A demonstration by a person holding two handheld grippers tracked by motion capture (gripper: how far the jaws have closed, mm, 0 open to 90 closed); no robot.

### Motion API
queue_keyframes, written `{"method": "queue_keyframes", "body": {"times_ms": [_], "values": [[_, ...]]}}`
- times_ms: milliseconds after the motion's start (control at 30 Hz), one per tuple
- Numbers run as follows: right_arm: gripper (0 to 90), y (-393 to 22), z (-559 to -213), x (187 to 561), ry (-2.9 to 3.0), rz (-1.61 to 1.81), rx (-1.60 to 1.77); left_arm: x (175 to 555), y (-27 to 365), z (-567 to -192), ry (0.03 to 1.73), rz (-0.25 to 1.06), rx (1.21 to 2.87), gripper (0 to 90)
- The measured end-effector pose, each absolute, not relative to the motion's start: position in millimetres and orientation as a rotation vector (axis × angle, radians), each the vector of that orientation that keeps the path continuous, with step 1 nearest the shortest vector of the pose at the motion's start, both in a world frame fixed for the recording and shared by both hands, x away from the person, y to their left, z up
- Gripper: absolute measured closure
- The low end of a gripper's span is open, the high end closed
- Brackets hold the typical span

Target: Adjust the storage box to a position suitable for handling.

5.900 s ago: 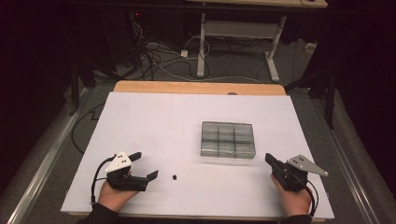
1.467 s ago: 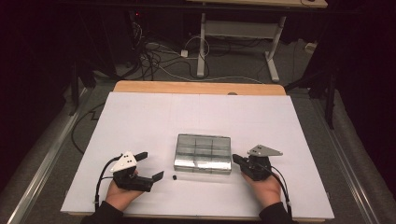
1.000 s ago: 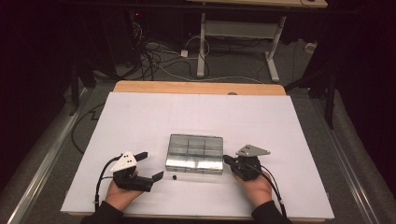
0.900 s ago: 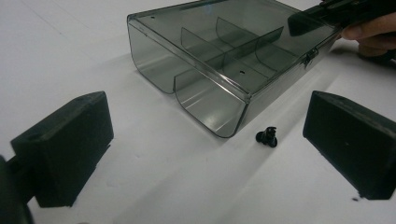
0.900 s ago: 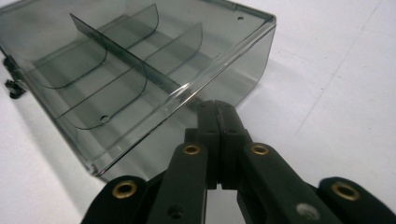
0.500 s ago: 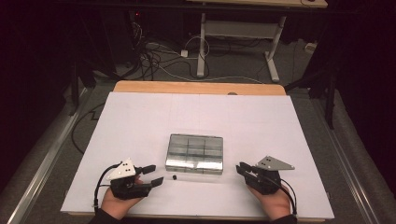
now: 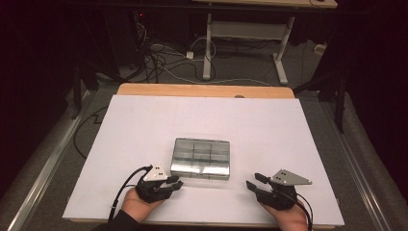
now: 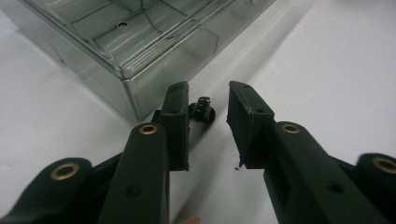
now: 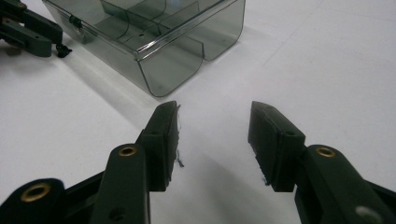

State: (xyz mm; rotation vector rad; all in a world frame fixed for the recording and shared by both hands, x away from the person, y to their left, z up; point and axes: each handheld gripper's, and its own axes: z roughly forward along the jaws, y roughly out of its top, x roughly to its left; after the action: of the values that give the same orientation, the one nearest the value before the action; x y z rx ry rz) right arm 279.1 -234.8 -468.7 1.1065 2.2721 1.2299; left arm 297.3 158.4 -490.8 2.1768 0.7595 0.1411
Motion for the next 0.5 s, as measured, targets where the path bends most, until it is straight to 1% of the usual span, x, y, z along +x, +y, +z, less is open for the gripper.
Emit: {"method": "queue_keyframes", "body": {"times_ms": [33,67,133,167,200,233,267,333,367,500], "values": [[52.8,-234.8,-468.7,279.1,2.272,1.230,1.107,297.3,158.4,-490.8,0.760,0.141,2.177,69.6],[52.6,-234.6,-469.3,279.3,2.276,1.225,1.100,297.8,157.6,-490.9,0.764,0.144,2.179,69.6],[51.8,-234.4,-470.3,279.5,2.278,1.223,1.102,298.2,155.7,-491.0,0.761,0.148,2.186,74.3],[51.4,-234.5,-470.6,279.7,2.277,1.227,1.105,298.5,155.1,-491.0,0.755,0.148,2.194,74.3],[50.2,-234.9,-470.3,279.6,2.276,1.229,1.109,298.4,154.6,-491.0,0.756,0.147,2.196,75.2],[47.4,-235.6,-469.6,279.7,2.267,1.234,1.112,298.4,154.3,-491.0,0.753,0.149,2.199,78.8],[47.4,-235.6,-469.6,279.7,2.267,1.234,1.112,298.5,154.0,-491.0,0.750,0.150,2.202,78.8],[44.5,-236.2,-469.0,280.0,2.261,1.238,1.118,298.6,153.4,-491.0,0.743,0.150,2.207,80.0],[43.3,-236.3,-469.1,280.4,2.257,1.240,1.120,298.5,153.0,-491.0,0.739,0.150,2.208,83.0],[42.8,-236.8,-470.2,281.6,2.261,1.238,1.137,297.8,152.5,-490.5,0.729,0.158,2.204,86.4]]}}
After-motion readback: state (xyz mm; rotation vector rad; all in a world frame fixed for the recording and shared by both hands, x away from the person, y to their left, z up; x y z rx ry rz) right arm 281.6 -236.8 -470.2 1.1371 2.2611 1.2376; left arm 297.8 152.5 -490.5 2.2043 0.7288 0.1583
